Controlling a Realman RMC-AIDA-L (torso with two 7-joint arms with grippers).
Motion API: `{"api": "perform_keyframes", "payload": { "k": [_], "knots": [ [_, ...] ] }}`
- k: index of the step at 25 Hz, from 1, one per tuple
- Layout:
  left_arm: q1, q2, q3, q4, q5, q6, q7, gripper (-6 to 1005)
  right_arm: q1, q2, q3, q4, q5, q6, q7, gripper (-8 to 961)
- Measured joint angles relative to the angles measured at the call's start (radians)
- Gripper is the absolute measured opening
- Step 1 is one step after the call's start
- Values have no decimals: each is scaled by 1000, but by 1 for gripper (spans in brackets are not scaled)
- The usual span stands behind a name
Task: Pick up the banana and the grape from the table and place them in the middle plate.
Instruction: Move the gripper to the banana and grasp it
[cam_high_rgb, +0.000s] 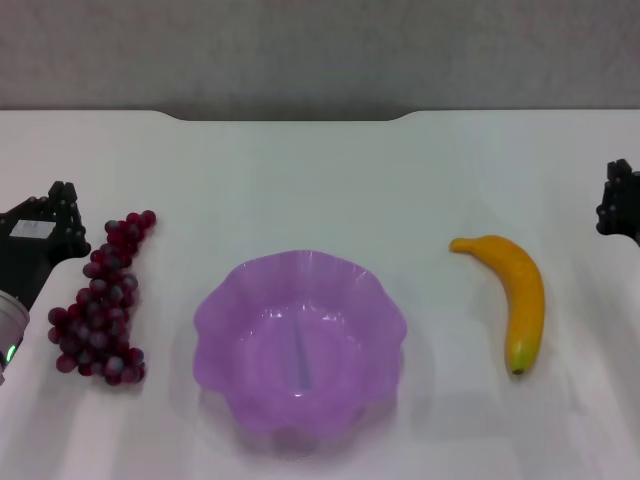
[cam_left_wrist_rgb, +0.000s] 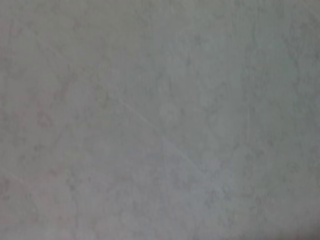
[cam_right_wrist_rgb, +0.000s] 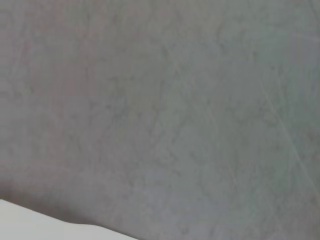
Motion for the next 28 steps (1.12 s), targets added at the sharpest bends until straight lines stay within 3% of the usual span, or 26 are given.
{"api": "perform_keyframes", "payload": {
  "k": [16,21,26,28],
  "knots": [
    [-5,1,2,-7,4,-44,38,95,-3,2,2,-28,13,7,45,153],
    [-7,5,1,-62,2,-165,-50,331,-15,1,15,-40,14,-4,126,190],
    [-8,8,-6,-81,1,-231,-83,484,-13,-3,57,-66,15,125,162,414],
    [-7,8,-3,-87,2,-226,-81,569,-15,-4,60,-66,14,128,162,578]
  ]
}}
